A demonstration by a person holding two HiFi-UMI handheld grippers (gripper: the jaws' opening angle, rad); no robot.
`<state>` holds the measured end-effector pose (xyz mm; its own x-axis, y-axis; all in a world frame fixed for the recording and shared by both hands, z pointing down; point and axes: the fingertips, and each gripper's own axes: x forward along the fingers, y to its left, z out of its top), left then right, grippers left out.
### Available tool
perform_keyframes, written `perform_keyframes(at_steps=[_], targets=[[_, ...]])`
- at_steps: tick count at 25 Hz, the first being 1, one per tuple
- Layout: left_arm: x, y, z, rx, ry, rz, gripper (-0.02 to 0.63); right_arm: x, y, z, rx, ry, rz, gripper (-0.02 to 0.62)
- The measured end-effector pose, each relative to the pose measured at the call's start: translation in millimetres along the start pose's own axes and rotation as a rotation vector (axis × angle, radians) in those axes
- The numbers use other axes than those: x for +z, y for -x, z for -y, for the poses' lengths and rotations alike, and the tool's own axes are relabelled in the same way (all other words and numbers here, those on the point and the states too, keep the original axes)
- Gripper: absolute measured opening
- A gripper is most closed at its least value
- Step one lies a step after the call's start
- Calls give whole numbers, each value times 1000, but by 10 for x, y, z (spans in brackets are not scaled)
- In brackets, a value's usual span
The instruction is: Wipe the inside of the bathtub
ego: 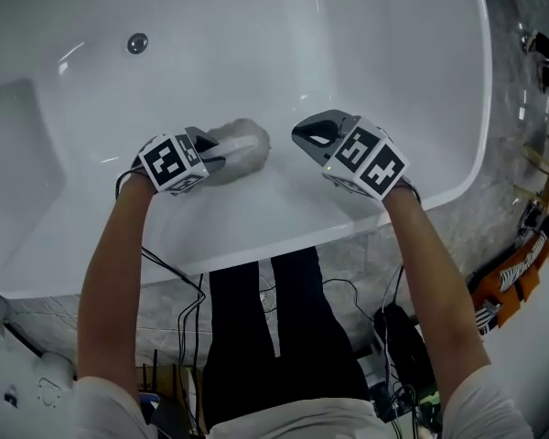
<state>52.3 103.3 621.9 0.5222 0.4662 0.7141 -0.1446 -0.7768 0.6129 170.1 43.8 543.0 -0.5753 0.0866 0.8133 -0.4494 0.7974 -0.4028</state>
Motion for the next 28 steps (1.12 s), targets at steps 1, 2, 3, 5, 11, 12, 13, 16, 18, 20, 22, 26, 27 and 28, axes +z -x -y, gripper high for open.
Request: perform_keyframes(at_steps=[1, 2, 3, 5, 11, 12, 13, 16, 18, 20, 22, 26, 27, 28], targets=[[37, 77, 93, -11, -9, 9, 95, 36, 34, -25, -10, -7, 3, 18], [77, 147, 181, -20, -18, 20, 95, 65, 65, -41, -20, -15, 5, 18], [118, 213, 273, -28, -24, 31, 95, 90, 98, -55, -31, -22, 6, 18], [196, 346, 467, -42, -30, 59, 95, 150, 165, -92, -49, -37, 11, 18], [379, 723, 1013, -68, -23, 103, 97, 336, 301, -239, -69, -62, 33, 20], [385, 774, 1073, -57, -12, 96, 95, 362, 308, -271, -67, -58, 34, 18], [387, 820, 1115, -37, 5, 86, 95, 387, 309, -298, -63, -49, 36, 18], [396, 929, 1215, 24, 78, 62, 95, 405, 284, -375, -41, -26, 31, 20], [402, 990, 1242, 49, 122, 64, 95, 413, 246, -409, -29, -13, 20, 18], [356, 1036, 1256, 66, 184, 71, 95, 478, 217, -516, -3, 4, 26, 18], [296, 1064, 1254, 70, 259, 83, 95, 565, 210, -689, 39, 13, 56, 20], [204, 1117, 1215, 54, 396, 146, 97, 781, 139, -1034, 120, 38, 117, 18], [187, 1128, 1190, 54, 425, 165, 97, 817, 107, -1083, 128, 53, 113, 18], [180, 1130, 1159, 54, 450, 181, 97, 831, 83, -1109, 132, 68, 103, 18]])
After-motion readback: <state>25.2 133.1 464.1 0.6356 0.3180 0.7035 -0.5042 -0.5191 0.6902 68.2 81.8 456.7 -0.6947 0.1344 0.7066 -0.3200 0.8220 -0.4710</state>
